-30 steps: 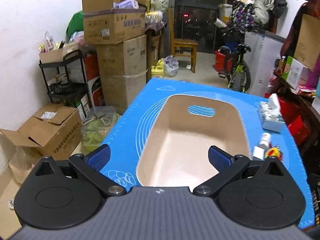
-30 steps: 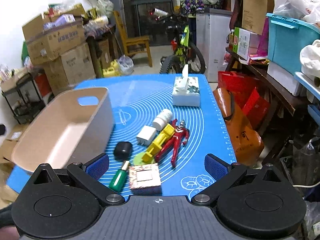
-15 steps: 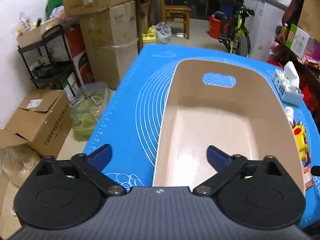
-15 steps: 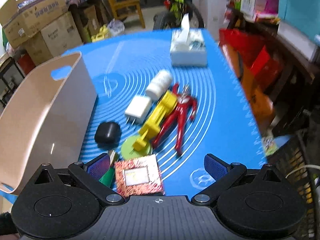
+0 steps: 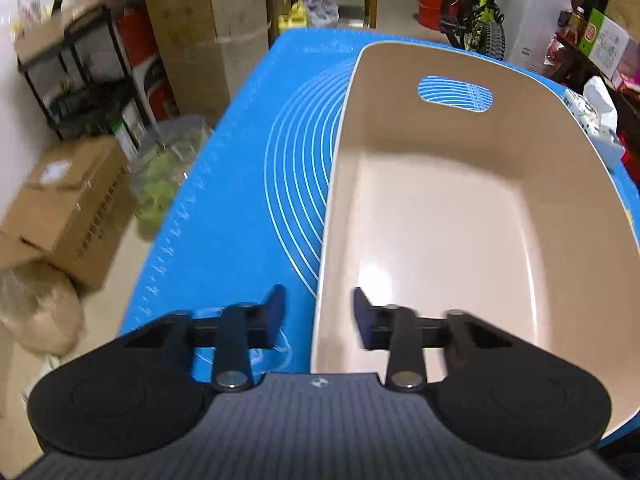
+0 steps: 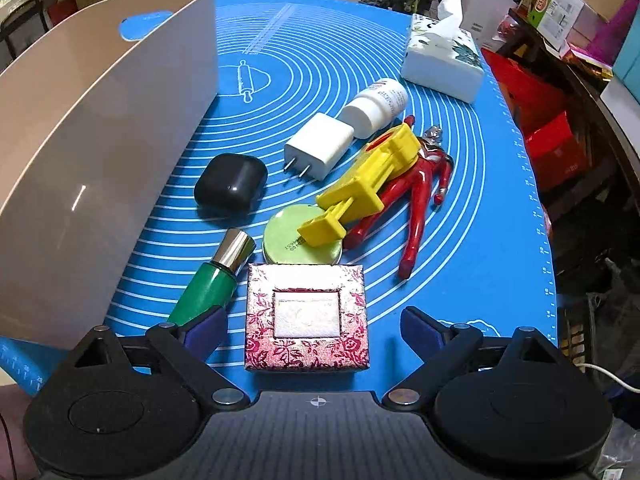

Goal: Organize rigid objects
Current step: 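Grasp the bin rim with the left tool while the right tool grasps the pink floral box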

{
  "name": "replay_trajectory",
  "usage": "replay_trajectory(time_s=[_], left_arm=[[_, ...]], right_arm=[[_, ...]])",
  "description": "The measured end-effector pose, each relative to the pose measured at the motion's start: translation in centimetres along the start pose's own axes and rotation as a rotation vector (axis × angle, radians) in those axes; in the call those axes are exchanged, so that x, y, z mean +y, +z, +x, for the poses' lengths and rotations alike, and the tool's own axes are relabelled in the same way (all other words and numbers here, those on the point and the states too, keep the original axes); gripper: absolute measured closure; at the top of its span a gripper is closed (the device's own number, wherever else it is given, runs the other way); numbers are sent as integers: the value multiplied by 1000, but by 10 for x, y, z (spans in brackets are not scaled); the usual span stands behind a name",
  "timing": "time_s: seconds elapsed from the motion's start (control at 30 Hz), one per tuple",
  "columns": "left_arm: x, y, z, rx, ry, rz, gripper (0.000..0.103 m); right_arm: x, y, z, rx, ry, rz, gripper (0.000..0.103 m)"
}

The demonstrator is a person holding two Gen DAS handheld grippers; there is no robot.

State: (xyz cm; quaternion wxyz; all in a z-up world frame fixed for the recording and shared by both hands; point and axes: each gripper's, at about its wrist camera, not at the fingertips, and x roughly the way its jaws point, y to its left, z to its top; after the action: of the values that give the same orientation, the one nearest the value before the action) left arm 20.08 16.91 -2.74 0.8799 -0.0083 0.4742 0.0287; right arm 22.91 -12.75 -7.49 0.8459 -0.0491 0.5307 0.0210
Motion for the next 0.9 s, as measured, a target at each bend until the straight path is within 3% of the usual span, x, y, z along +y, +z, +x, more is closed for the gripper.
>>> replay_trajectory(time_s=[0.07,0.13,0.37,0.9], left_arm=[[-1,2,0,-8,2,10,84],[-1,3,-3,-19,4,10,94],[2,3,0,-16,-29,-39,96],[2,3,1,-16,-28,-54,96]], right_arm=[[0,2,2,4,-1,7,16],[-2,3,5,18,-4,13,22],[-4,3,7,34,19,26,41],[-23,6,-54,-107,47,113,41]])
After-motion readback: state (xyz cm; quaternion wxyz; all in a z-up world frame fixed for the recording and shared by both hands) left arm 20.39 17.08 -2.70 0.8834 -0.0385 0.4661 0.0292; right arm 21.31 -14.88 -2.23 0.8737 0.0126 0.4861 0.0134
